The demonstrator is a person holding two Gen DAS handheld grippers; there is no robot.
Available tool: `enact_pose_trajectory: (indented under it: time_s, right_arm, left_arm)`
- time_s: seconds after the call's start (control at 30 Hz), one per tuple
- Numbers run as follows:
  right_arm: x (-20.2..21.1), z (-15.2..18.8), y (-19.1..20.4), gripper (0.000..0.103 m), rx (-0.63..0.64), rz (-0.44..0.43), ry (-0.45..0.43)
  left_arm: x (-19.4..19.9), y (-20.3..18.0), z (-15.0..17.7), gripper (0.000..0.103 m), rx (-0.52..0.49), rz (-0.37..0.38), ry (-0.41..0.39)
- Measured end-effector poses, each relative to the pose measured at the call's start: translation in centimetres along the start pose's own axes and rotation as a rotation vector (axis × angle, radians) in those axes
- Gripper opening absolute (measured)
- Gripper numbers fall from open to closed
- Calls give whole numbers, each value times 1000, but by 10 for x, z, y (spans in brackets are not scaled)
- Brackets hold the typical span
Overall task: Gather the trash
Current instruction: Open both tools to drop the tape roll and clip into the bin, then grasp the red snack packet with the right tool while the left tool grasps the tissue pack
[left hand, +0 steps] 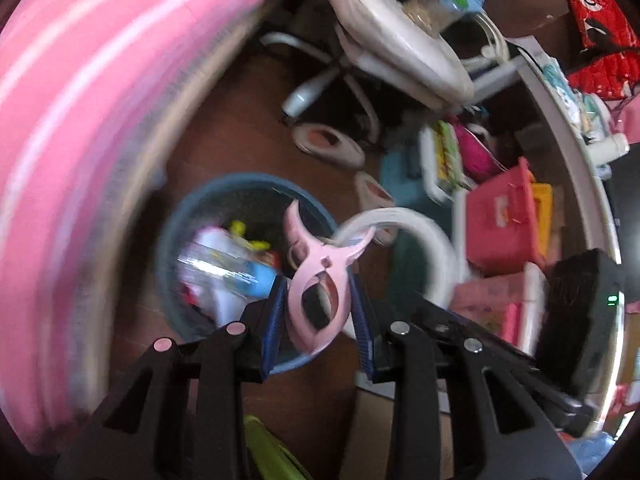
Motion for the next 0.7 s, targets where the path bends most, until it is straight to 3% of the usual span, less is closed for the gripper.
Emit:
enact_pose_trajectory:
  time_s: [0.03, 0.07, 0.1, 0.13, 0.33, 0.47, 0.7]
  right_arm:
    - [-3, -1, -4, 21, -7, 11, 2]
    - [-6, -4, -8, 42, -16, 27, 3]
    - [-7, -6, -9, 53, -16, 39, -2]
    - [-7, -7, -10, 53, -12, 53, -8]
    - [8, -14, -10, 67, -18, 56, -59]
    - [16, -15, 0, 70, -31, 30, -81]
    - [27, -23, 81, 77, 91, -80, -121]
  left_arm:
    - [-4, -2, 0, 49, 3, 3, 7]
    - [-5, -1, -1, 67, -5, -9, 3]
    - [-5, -4, -3, 72, -25, -24, -20]
    - [-3, -5, -5, 78, -29, -21, -30]
    - [8, 7, -9, 79, 61, 32, -50]
    - [35, 21, -12, 84, 150, 81, -123]
    - [119, 50, -12, 85, 204, 135, -299]
Point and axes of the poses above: each gripper's, at about its wrist camera, not at the fingertips, and x roughly against the way its jaws point, y to its left, z to its underside, the point moved 2 cm from there along -x, roughly the way its jaws point, and after that the axes turned 5 degrees about -z, right-handed, at the moved point
